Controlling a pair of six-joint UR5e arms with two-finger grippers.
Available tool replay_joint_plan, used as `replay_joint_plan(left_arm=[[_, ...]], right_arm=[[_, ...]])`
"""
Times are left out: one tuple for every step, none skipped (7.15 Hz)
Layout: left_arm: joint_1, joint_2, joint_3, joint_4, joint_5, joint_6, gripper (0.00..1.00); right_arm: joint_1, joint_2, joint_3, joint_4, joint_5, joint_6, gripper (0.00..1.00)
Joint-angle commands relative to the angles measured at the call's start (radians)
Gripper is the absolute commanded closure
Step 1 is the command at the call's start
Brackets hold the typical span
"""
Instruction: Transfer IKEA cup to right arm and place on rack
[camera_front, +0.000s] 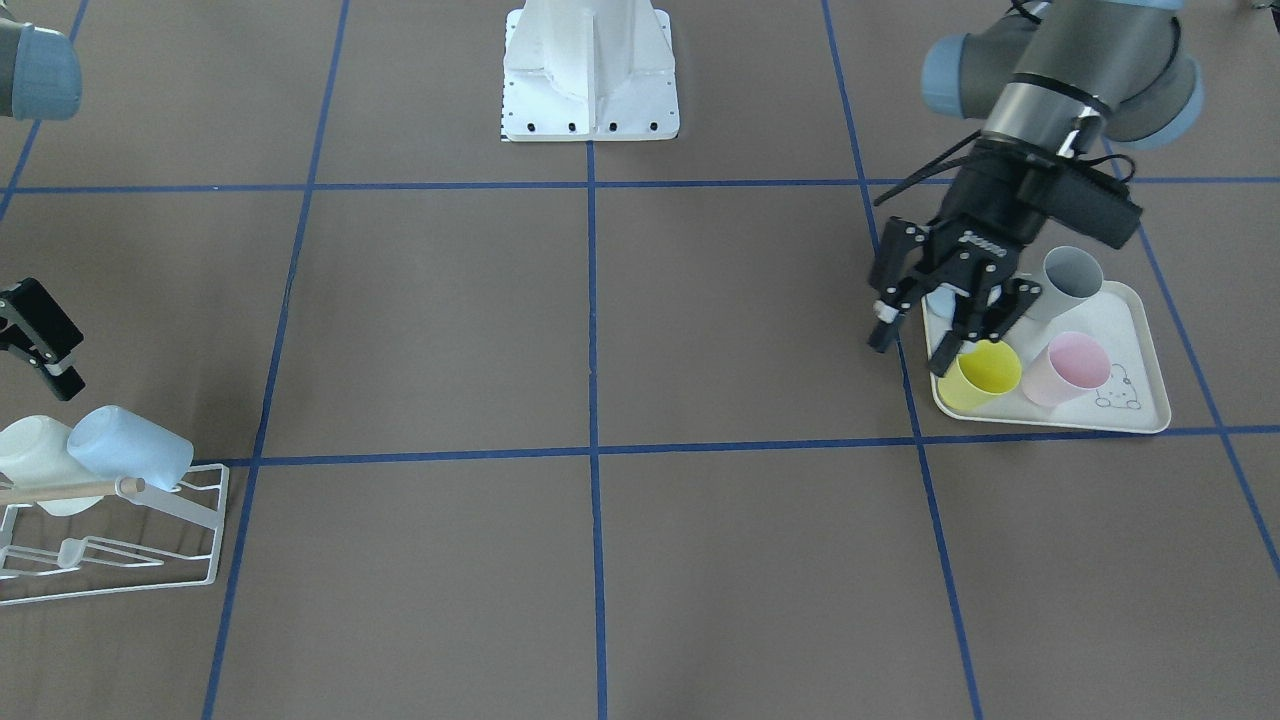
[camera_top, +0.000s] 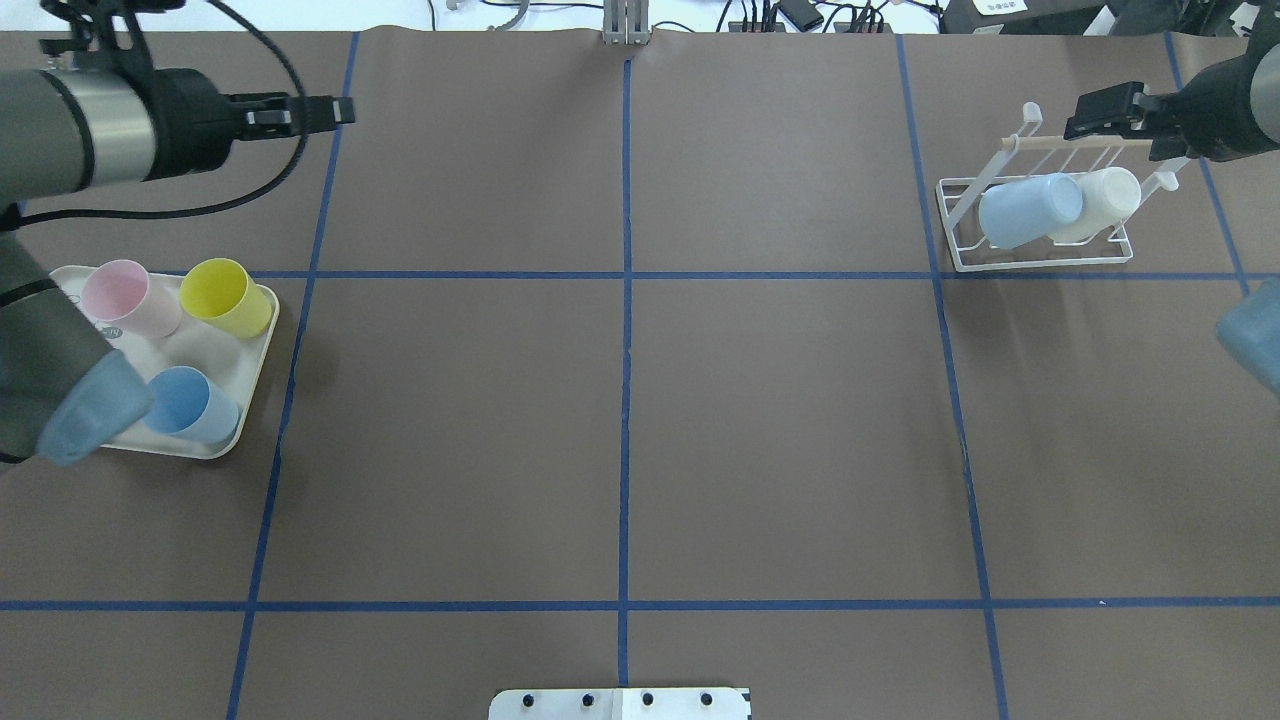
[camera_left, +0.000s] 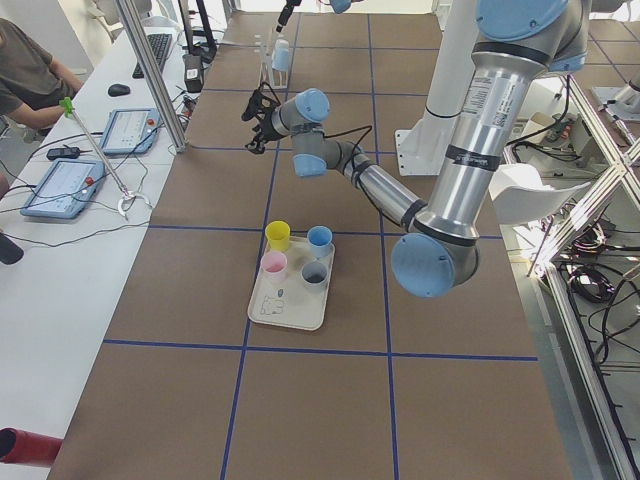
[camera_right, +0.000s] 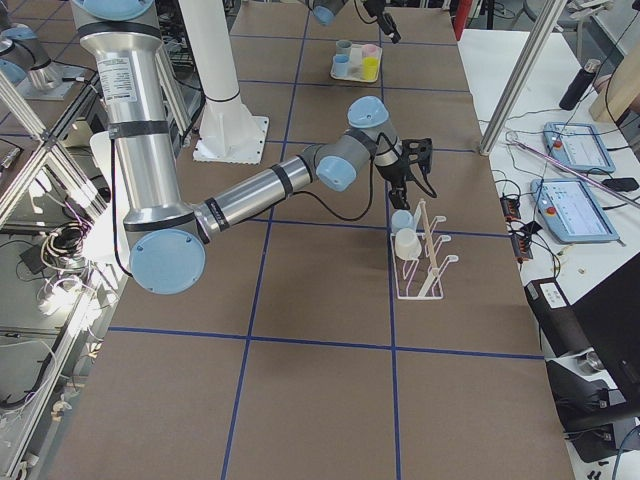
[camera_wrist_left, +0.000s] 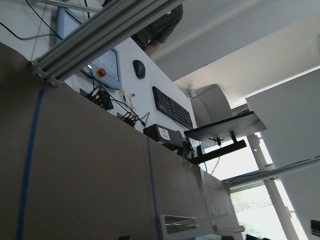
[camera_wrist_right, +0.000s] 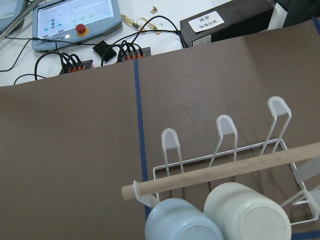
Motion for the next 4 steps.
replay_joint_plan(left_arm=[[-0.188, 0.224, -0.028, 0.033, -0.235, 0.384, 0.39], [-0.236, 0.293, -0.029, 0.085, -0.300, 0.488, 0.39], [-0.250, 0.327, -0.028, 0.181, -0.344, 0.540, 0.39], [-0.250, 0.360, -0.029, 0.264, -0.355, 0.628, 0.37]], right_arm=[[-0.002, -0.001, 0.013, -0.011, 0.013, 0.013, 0.00], [-0.002, -0.001, 0.018, -0.009, 0.039, 0.013, 0.00], [-0.002, -0.004, 0.030, -0.011, 0.046, 0.015, 0.00], [-0.002, -0.006, 0.034, -0.014, 0.046, 0.016, 0.00]])
